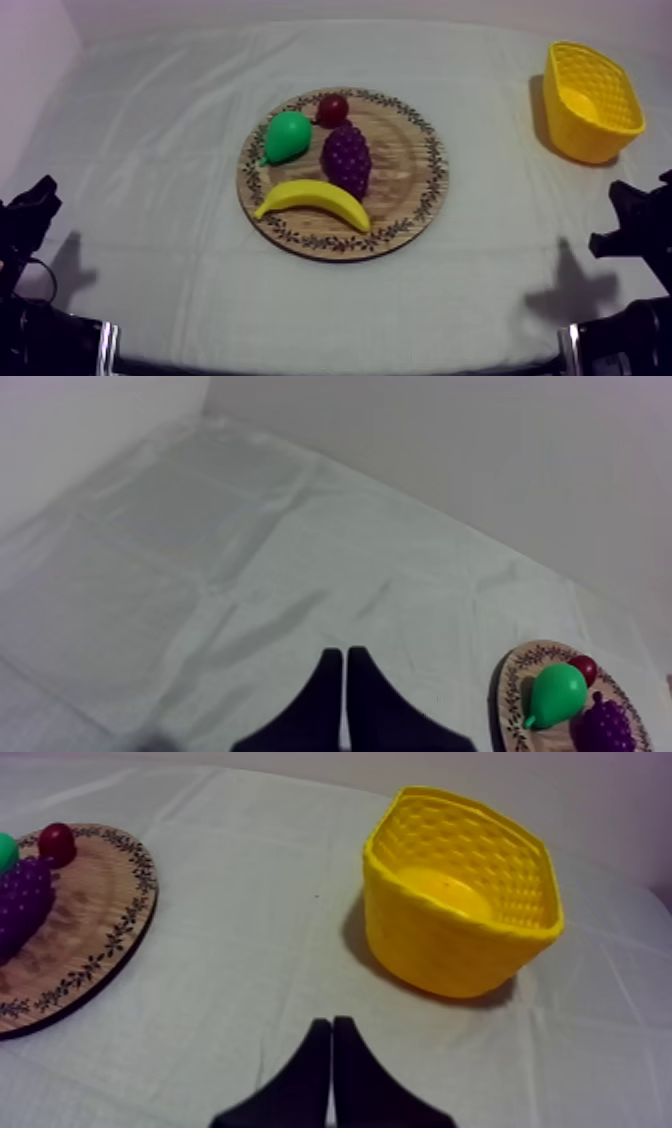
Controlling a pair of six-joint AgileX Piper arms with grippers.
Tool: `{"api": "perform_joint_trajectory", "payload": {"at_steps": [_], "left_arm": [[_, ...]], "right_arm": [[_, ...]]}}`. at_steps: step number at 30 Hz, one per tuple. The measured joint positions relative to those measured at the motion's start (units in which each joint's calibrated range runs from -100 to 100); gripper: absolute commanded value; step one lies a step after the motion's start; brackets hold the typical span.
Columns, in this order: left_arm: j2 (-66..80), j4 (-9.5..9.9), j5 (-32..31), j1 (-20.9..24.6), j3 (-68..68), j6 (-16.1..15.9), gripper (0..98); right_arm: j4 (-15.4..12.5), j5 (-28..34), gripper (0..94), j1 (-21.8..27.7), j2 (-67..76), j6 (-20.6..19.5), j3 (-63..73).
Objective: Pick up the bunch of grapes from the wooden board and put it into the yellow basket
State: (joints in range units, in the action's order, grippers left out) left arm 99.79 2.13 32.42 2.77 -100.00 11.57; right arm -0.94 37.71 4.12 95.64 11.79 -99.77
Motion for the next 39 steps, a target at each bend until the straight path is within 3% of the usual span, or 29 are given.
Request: {"api": "perform_joint_trajectory", "payload": {"at_steps": [8, 25, 30, 39], "left_arm": [[0.00, 0.00, 0.00, 0.00, 0.00, 0.03, 0.1], [0.00, 0.00, 0.00, 0.00, 0.00, 0.01, 0.1], [0.00, 0.00, 0.00, 0.00, 0.00, -0.01, 0.1], [0.00, 0.00, 0.00, 0.00, 0.00, -0.01, 0.1]], "right_arm": [[0.00, 0.07, 0.5, -1.29, 0.00, -3.30, 0.00], [0.95, -3.37, 0.4, -2.70, -7.55, -5.24, 5.32], [0.08, 0.74, 0.4, -4.06, -16.67, -7.69, 15.93], [-1.48, 14.84, 0.4, -6.97, -34.94, -9.14, 42.08]]}}
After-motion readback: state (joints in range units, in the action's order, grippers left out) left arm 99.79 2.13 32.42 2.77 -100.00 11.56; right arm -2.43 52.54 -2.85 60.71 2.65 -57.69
